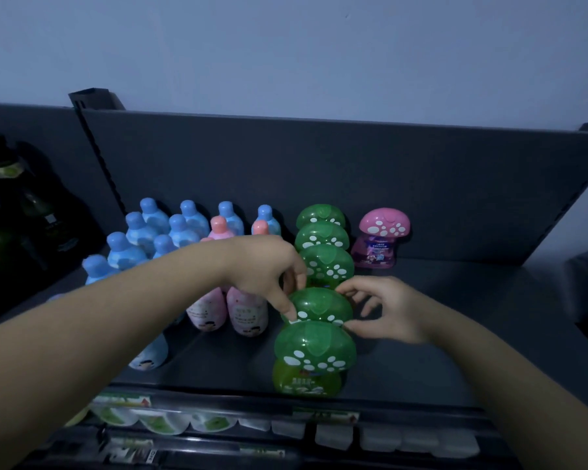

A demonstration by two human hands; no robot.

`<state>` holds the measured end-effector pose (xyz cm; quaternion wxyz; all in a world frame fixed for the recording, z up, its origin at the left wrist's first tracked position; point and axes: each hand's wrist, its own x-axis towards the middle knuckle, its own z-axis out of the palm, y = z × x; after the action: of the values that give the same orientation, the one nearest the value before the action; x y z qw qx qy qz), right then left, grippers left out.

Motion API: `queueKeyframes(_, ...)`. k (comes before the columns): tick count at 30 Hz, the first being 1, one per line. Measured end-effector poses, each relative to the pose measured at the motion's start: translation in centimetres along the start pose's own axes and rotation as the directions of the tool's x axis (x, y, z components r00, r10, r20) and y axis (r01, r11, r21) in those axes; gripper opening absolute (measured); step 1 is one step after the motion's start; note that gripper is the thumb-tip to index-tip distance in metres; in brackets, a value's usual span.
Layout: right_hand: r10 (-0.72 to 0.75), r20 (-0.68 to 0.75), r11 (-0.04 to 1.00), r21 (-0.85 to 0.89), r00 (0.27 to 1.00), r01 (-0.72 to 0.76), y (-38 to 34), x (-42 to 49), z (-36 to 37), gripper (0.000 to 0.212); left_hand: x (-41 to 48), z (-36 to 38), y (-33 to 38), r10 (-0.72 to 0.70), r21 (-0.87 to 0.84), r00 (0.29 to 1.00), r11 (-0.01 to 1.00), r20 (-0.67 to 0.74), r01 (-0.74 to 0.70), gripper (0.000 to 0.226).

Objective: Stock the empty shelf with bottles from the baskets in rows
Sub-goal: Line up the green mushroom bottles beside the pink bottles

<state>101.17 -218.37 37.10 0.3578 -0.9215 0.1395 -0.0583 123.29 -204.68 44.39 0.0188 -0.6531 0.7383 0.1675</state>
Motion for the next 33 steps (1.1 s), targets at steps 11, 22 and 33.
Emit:
queueKeyframes(11,0.085,-0.107,0.996,-0.007,0.991,-0.086,1.2,0.4,0.2,0.055,0.8,0.7,-0.9,-0.024,0.015,0.993,1.0,-0.115,0.026,0.048)
queueKeyframes(22,0.064,-0.234,0.995,0.086,0.97,-0.045,-3.7,-5.8,0.3,0.042,-5.2,0.7,1.7,-0.011,-0.149,0.979,0.989,-0.206,-0.02,0.036)
queueKeyframes(33,0.148,-0.272,0.987,-0.026,0.951,-0.161,-4.4,-6.8,4.1,0.043,-3.7,6.1,3.2,0.001,-0.15,0.96,0.988,-0.279,-0.045,0.055)
